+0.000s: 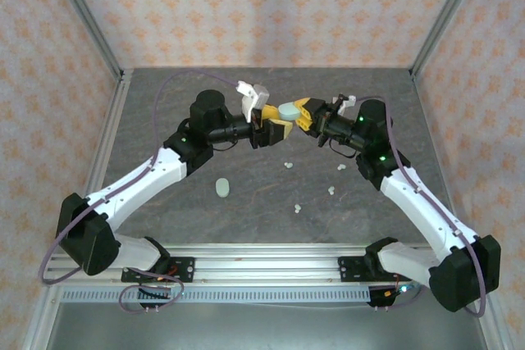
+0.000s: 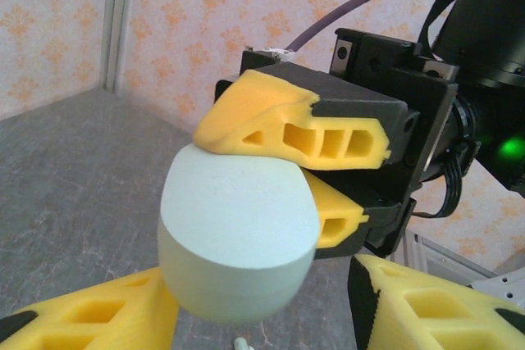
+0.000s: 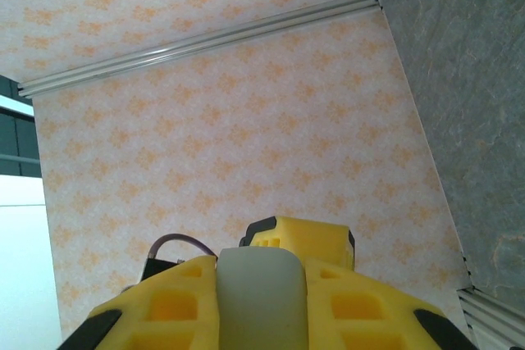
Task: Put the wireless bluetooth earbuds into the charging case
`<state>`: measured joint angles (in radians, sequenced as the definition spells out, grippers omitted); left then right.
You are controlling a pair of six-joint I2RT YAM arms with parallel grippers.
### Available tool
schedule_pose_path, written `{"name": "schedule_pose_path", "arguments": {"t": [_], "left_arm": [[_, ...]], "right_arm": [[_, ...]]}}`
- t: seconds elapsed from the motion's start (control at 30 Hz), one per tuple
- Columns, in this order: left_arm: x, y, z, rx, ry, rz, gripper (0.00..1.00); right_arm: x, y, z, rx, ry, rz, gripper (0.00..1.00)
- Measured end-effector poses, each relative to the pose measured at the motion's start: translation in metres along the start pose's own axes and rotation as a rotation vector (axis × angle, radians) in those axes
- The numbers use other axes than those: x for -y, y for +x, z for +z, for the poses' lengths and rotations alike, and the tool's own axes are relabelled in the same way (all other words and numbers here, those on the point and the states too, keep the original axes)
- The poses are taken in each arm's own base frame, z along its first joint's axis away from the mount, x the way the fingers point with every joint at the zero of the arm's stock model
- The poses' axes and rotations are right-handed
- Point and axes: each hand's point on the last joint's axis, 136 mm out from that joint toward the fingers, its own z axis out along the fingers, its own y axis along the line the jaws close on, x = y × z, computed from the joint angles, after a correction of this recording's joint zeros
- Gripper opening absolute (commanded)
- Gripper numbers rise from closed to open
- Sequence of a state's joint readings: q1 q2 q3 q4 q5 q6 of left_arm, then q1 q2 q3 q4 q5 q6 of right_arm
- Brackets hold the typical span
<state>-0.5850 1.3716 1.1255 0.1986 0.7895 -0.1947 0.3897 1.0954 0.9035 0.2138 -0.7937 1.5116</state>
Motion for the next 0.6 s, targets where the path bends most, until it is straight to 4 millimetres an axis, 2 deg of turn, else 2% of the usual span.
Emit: {"name": "schedule_pose_path", "arguments": {"t": [0.3, 0.4, 0.5, 0.6], "left_arm": [[-0.0018, -0.006, 0.0044, 0.013, 0.003, -0.008, 0.5], [-0.0026, -0.0063, 0.0056, 0.012, 0.003, -0.011, 0.43], [-0.004, -0.0067, 0.0067, 0.012, 0.002, -0.013, 0.31], [-0.0045, -0.0076, 0.007, 0.011, 0.006, -0.011, 0.25]], "right_arm": [[-0.0004, 0.0026, -0.0006, -0.012, 0.0, -0.001, 0.18], [-0.0011, 0.003, -0.001, -0.012, -0.002, 0.0, 0.18], [-0.0014, 0.002, -0.001, -0.006, -0.003, 0.005, 0.18], [-0.0025, 0.0, -0.0011, 0.004, -0.008, 0.011, 0.18]]}}
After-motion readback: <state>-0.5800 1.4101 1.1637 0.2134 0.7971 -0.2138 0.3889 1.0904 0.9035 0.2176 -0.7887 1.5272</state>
